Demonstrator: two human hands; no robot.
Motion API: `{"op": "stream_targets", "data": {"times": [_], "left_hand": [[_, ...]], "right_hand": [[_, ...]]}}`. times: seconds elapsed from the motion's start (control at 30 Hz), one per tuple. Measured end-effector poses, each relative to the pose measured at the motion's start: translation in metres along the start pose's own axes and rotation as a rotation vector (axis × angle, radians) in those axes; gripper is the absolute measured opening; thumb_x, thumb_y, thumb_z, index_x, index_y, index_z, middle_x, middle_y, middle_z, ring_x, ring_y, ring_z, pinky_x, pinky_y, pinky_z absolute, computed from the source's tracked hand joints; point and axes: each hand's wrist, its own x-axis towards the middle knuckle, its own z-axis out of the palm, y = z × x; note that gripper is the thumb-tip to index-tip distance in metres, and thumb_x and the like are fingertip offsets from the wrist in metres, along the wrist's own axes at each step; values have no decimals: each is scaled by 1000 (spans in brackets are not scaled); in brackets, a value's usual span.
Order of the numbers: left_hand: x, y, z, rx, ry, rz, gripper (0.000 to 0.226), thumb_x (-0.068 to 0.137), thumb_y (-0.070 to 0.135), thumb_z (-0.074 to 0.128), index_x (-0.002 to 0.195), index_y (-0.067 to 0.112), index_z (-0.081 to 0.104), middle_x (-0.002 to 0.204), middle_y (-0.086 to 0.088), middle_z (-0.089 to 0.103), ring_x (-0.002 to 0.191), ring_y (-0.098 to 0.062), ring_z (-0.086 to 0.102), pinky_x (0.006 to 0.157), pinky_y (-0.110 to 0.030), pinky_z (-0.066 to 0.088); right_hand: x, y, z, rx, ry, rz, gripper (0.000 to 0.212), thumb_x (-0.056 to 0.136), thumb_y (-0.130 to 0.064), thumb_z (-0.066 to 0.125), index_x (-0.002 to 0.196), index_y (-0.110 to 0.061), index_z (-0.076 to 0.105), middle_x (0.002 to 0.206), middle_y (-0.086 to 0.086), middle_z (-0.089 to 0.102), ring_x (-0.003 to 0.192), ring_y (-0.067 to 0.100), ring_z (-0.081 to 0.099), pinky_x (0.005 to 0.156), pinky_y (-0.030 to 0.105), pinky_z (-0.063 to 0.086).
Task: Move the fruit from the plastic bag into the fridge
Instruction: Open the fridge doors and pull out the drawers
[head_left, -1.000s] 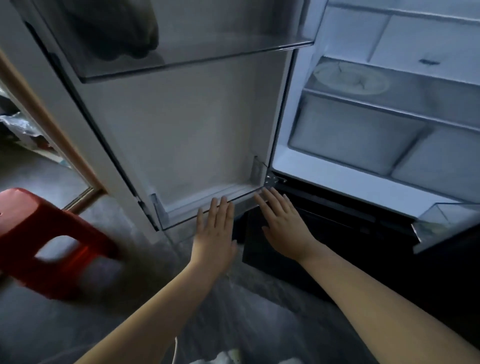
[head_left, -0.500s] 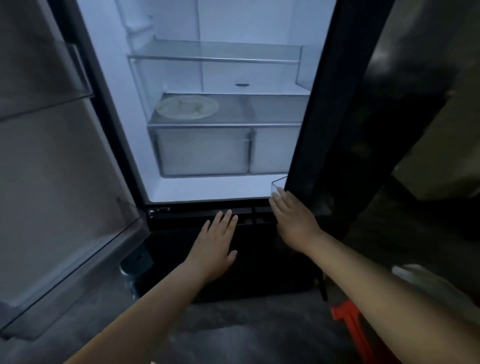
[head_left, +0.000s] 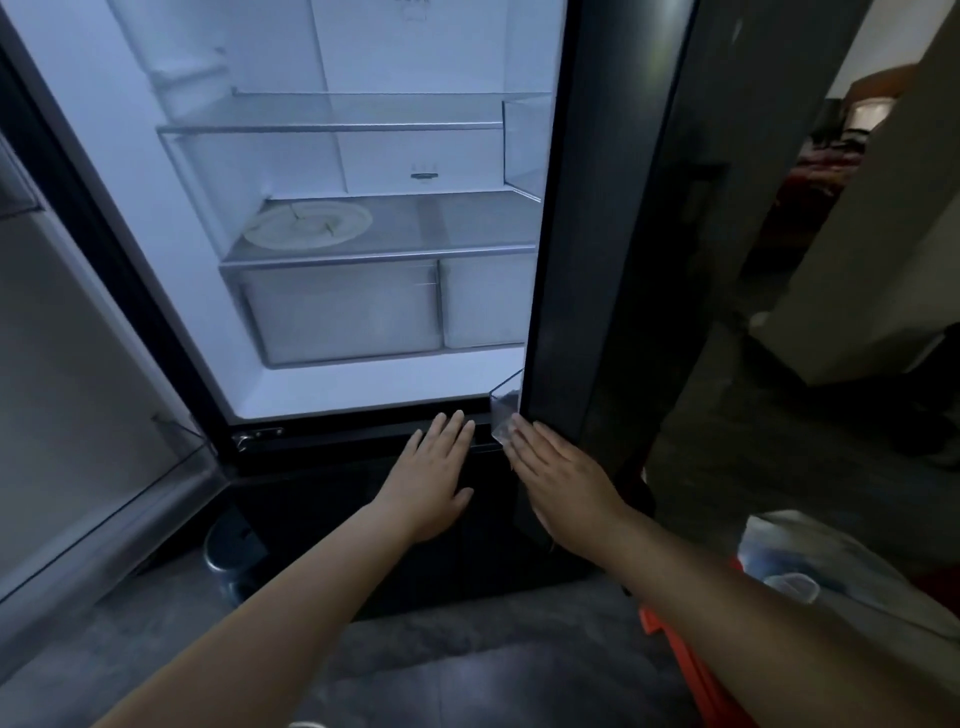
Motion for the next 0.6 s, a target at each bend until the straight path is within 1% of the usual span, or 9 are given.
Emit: {"op": "stream_targets", "data": {"times": [0.07,0.13,0.23,0.33,0.4,0.47,0.6], "left_hand": [[7,12,3,-14,2,49,81,93,42,45,151,17,-5,158,-3,-12,145,-19,-12,117,-37,1],[14,25,6,-24,-1,105,81,93,41,46,151,16,-5,158,-3,-12,145,-19,-12,117,-35,-1],[26,45,13,-22,8,187,81,93,40,46,150,16,-7,158,-3,-12,145,-19,-13,118,-35,0],[39,63,20,3,7,264,81,93,41,46,150,16,-6,158,-3,-12,144,-19,-14,119,-38,3],[46,75,25,50,9,334,81,92,42,46,151,16,-3,158,-3,-10,144,-20,-16,119,-38,-2],[50,85,32,61,35,418,81,90,42,49,151,16,2,159,-3,-3,143,-23,-15,116,-36,-8],[53,105,43,7,63,570,79,89,38,51,152,19,7,159,0,7,145,-19,-8,117,-36,-4]], "right_hand": [[-21,4,6,65,79,-3,64,84,-30,46,140,-1,39,150,16,33,142,30,21,117,42,-2],[-42,6,10,131,115,9,61,85,-28,46,140,-2,40,150,15,33,142,27,22,117,40,2],[-72,8,11,171,93,58,57,89,-26,36,141,-5,38,150,12,34,143,24,21,117,39,1],[-101,12,16,174,72,98,57,89,-23,39,143,-7,35,152,10,31,144,23,16,118,40,-2],[-118,11,18,220,69,164,60,86,-21,48,143,-8,35,153,9,30,145,23,12,118,41,-3],[-131,3,17,307,73,274,62,83,-19,56,142,-9,38,152,8,31,145,23,12,117,43,1],[-153,-17,17,403,54,455,61,81,-21,58,139,-9,43,152,10,32,144,28,17,115,45,14]]}}
